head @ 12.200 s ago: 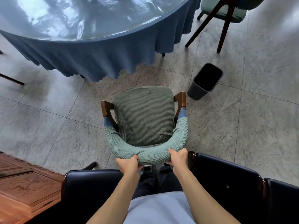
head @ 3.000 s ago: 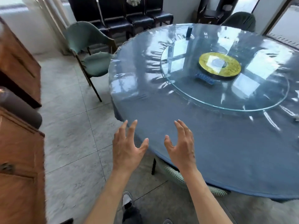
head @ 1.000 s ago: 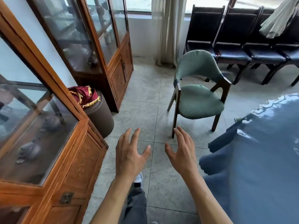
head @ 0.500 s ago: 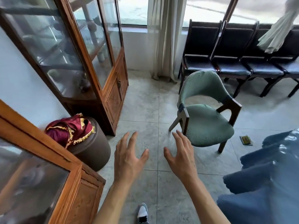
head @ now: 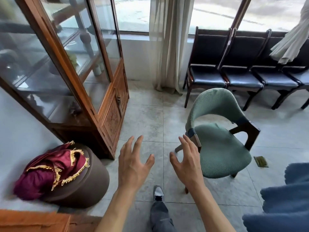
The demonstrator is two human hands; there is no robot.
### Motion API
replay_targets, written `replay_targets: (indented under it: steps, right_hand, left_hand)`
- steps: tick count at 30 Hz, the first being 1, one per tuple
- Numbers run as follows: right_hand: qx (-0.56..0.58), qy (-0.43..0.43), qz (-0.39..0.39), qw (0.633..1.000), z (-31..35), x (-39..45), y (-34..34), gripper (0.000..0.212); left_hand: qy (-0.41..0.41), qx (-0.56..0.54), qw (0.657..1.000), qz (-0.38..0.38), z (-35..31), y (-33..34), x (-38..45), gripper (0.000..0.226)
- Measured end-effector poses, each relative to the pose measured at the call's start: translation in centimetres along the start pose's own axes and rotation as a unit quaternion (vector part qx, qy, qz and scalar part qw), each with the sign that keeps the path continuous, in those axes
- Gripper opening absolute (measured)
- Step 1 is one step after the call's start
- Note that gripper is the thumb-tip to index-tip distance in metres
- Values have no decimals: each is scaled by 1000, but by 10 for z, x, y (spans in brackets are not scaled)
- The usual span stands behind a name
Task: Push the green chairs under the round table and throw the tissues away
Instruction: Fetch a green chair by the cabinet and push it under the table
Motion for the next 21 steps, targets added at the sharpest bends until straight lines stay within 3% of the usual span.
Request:
replay_targets:
  steps: [11, 21]
  right_hand:
    - [1, -1, -7, 1000, -34, 186, 13, 64]
    - [9, -1, -7, 1000, -53, 296, 28, 67]
  left_hand:
    - [-1, 8, 1000, 7, -35, 43, 183, 72]
    - [6, 16, 1000, 11, -49, 68, 295, 71]
Point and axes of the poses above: each hand's wrist, its own x-axis towards the middle knuckle, its own y-axis out of the palm, z = x × y, the point moved 10 cm from there along x, towards the middle knuckle, and after that the axes turned 14 degrees about x, right-handed, at the moved point
